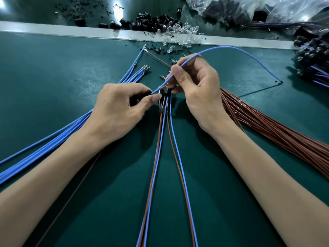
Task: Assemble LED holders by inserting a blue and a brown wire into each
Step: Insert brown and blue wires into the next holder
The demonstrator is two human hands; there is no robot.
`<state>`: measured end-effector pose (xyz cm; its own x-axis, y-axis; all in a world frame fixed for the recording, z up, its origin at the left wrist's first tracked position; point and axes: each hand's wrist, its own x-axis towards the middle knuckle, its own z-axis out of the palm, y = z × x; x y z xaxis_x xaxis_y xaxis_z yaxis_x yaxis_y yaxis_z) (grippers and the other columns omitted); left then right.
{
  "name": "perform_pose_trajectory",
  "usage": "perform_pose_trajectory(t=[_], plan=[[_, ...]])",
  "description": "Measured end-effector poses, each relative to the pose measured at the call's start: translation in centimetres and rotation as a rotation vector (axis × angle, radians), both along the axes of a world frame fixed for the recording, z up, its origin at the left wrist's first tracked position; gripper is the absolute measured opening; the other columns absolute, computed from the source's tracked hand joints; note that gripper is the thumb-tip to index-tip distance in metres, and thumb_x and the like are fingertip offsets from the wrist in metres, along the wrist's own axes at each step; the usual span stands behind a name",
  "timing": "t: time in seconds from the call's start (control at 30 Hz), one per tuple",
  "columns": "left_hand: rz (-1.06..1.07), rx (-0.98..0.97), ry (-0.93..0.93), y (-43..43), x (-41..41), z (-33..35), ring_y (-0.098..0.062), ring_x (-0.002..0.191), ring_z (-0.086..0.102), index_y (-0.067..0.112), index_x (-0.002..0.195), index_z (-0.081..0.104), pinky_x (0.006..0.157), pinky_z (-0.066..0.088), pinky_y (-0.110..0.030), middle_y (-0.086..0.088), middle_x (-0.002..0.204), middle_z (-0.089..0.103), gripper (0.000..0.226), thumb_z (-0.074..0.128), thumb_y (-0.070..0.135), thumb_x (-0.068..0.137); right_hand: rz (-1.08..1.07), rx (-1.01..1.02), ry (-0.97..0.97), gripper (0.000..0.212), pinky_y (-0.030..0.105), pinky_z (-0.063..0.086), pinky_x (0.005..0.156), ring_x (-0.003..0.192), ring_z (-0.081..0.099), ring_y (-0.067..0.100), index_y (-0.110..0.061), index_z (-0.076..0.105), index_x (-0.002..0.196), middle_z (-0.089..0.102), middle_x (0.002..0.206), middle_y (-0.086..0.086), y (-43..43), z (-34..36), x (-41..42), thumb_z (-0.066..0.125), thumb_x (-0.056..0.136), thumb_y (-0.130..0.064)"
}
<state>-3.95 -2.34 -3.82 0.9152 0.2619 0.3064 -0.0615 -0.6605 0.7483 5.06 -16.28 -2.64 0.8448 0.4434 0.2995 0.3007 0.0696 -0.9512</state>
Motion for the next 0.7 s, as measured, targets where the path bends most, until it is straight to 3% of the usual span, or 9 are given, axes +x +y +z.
perform_pose_trajectory(t=[0.4, 0.7], plan=[[0.006, -0.006, -0.014, -0.08, 0.02, 0.16, -0.025, 0.055, 0.057, 0.017, 0.08, 0.07, 0.055, 0.046, -0.04, -0.006, 0.06, 0.063, 0.021, 0.065, 0.036, 0.086, -0.108, 0.117, 0.043, 0.015, 0.017, 0.048, 0.054, 0.06, 0.063, 0.005, -0.019, 0.053, 0.083, 0.065, 0.068, -0.008, -0.02, 0.27, -0.16, 0.057, 0.094, -0.009], [0.018, -0.027, 0.001, -0.28, 0.02, 0.45, -0.028, 0.056, 0.057, 0.017, 0.079, 0.069, 0.056, 0.046, -0.04, -0.006, 0.06, 0.063, 0.024, 0.063, 0.039, 0.085, 0.013, 0.128, 0.117, 0.019, 0.019, 0.049, 0.059, 0.065, 0.065, 0.009, -0.019, 0.055, 0.087, 0.066, 0.071, -0.006, -0.22, 0.19, 0.11, 0.07, 0.082, -0.009]])
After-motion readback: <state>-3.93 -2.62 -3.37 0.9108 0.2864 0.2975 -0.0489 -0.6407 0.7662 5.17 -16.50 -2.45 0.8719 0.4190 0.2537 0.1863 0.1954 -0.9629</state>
